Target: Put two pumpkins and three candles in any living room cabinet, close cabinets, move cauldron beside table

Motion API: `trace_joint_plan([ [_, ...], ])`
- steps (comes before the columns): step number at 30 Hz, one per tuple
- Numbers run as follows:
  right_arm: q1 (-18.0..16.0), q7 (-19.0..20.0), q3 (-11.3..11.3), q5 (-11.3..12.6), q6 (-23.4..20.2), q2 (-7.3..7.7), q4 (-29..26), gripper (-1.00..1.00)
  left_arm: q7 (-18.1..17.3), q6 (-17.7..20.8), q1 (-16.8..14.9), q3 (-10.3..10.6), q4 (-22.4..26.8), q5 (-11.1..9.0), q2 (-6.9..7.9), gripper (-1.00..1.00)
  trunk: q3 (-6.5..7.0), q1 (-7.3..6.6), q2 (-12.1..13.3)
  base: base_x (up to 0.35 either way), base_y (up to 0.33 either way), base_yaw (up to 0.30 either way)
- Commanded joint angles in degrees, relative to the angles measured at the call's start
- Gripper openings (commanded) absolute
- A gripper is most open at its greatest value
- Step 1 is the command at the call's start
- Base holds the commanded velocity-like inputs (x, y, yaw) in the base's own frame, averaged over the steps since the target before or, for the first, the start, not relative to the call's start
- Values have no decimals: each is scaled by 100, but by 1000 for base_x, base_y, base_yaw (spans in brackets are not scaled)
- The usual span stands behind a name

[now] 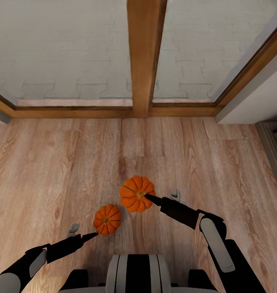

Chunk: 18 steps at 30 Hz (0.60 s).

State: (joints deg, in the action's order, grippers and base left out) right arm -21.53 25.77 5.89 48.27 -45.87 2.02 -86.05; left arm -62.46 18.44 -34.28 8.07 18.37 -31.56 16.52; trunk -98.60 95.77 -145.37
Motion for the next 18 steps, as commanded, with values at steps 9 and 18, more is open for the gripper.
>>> trace_joint_plan([
  [9,0,6,0,-2,-1,-10,16,-100,0,2,0,-15,0,1,0,100,156,-18,10,0,0,0],
  [18,0,6,0,-2,-1,-15,18,-100,23,2,0,-24,0,-14,0,100,311,-36,19,0,0,0],
])
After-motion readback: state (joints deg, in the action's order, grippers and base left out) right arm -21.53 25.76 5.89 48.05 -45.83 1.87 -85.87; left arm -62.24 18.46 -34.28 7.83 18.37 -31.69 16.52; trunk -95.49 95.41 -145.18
